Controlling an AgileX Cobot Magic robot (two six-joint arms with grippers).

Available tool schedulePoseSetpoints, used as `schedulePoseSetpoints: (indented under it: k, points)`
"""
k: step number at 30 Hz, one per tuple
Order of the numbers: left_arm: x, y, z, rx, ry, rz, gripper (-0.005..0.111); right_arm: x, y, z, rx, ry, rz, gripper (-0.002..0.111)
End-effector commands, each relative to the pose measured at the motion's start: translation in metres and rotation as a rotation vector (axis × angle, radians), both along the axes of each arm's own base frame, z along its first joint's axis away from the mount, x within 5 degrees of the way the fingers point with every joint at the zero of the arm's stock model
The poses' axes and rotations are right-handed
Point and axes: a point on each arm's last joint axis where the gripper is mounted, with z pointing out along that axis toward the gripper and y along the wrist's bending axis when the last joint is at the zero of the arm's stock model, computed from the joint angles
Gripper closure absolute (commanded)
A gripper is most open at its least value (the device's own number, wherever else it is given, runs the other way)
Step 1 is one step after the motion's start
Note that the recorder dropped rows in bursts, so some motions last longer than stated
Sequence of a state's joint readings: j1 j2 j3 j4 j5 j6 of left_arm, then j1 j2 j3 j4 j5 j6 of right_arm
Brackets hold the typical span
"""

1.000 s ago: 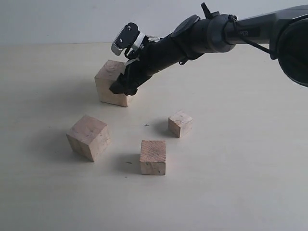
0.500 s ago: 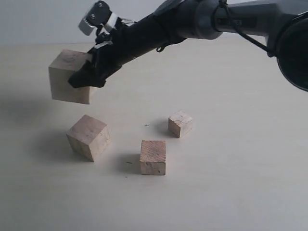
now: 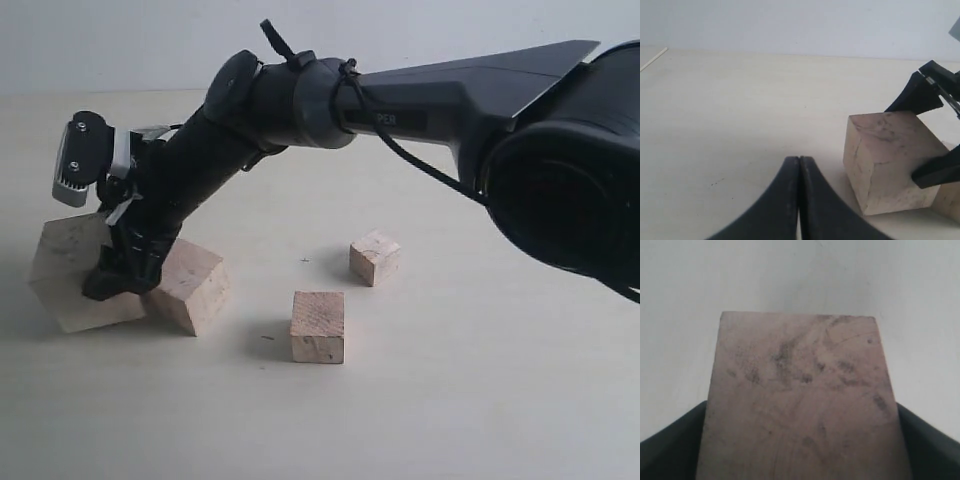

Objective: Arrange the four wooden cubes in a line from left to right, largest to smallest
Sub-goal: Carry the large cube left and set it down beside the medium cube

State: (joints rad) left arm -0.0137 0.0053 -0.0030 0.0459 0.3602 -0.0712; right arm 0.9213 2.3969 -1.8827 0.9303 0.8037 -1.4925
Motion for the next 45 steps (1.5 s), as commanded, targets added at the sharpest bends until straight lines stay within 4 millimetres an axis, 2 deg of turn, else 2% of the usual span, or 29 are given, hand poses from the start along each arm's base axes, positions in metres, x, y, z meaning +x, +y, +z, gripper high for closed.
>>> schedulePoseSetpoints:
  k: [1, 2, 8, 17, 28, 34, 41, 45]
  points:
    - [0.000, 0.000, 0.000, -0.009, -0.010, -0.005, 0.107, 0.032, -0.022, 0.003, -0.059, 0.011, -0.135, 0.108]
    - [0.000, 0.000, 0.000, -0.009, -0.010, -0.005, 0.107, 0.042, -0.030, 0.003, -0.066, 0.027, -0.157, 0.108]
    - [0.000, 0.000, 0.000, -0.009, -0.010, -0.005, 0.107, 0.063, -0.051, 0.003, -0.077, 0.049, -0.187, 0.108]
    - [0.000, 0.000, 0.000, -0.009, -0.010, -0.005, 0.107, 0.063, -0.051, 0.003, -0.046, -0.045, -0.089, 0.108]
    - [0.000, 0.000, 0.000, -0.009, -0.010, -0.005, 0.107, 0.061, -0.052, 0.003, -0.055, -0.010, -0.068, 0.107]
    - [0.000, 0.000, 0.000, -0.009, -0.010, -0.005, 0.107, 0.061, -0.052, 0.003, -0.062, 0.018, -0.095, 0.085]
    - [0.000, 0.000, 0.000, -0.009, -0.010, -0.005, 0.107, 0.061, -0.052, 0.003, -0.072, 0.064, -0.141, 0.041]
    - [0.000, 0.000, 0.000, -0.009, -0.010, -0.005, 0.107, 0.061, -0.052, 0.003, -0.072, 0.064, -0.141, 0.033]
